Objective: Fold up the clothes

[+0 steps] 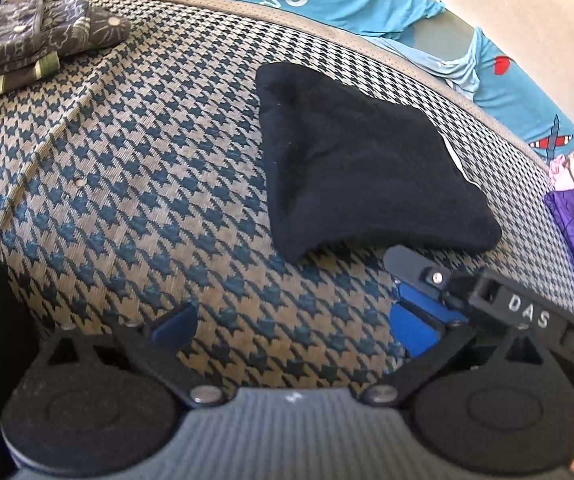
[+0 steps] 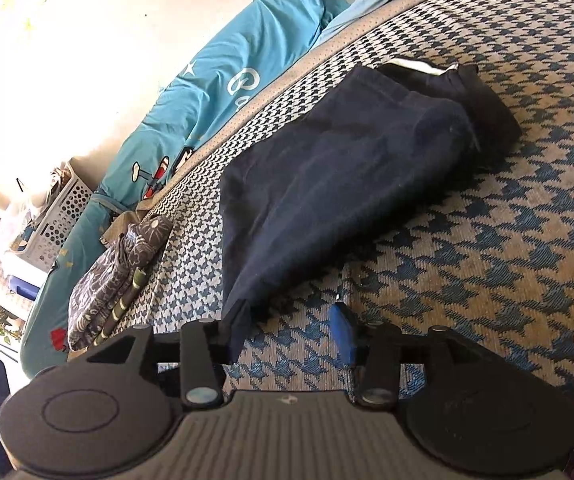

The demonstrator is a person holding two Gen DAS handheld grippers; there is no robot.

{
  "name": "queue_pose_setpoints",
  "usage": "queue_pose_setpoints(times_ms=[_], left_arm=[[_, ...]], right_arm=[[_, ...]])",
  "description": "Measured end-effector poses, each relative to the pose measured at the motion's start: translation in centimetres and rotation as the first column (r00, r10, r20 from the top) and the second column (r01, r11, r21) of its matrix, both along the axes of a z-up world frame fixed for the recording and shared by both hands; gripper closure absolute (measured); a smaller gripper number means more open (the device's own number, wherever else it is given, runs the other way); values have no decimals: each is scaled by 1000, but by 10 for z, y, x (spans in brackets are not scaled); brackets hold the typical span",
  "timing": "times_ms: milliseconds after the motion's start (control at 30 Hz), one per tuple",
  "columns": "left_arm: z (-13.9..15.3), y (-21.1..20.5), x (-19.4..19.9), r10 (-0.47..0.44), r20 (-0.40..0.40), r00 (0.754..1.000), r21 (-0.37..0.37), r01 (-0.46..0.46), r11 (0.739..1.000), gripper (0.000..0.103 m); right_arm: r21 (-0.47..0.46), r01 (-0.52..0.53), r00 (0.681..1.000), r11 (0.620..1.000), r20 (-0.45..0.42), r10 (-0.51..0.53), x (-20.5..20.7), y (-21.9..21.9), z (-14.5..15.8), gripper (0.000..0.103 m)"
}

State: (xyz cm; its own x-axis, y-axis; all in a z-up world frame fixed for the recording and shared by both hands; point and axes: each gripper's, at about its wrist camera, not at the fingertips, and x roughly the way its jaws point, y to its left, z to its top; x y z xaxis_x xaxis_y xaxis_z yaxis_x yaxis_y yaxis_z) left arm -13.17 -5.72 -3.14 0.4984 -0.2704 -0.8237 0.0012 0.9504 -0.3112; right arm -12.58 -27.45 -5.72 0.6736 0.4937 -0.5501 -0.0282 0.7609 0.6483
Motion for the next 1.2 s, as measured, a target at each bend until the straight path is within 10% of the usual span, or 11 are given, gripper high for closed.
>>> queue_pose_setpoints(times_ms=[1200], left_arm=[[14, -20, -15, -72, 43, 997, 114, 67, 991, 0]], right_arm=[[-52, 80, 995, 995, 67, -76, -10, -6, 24, 57]])
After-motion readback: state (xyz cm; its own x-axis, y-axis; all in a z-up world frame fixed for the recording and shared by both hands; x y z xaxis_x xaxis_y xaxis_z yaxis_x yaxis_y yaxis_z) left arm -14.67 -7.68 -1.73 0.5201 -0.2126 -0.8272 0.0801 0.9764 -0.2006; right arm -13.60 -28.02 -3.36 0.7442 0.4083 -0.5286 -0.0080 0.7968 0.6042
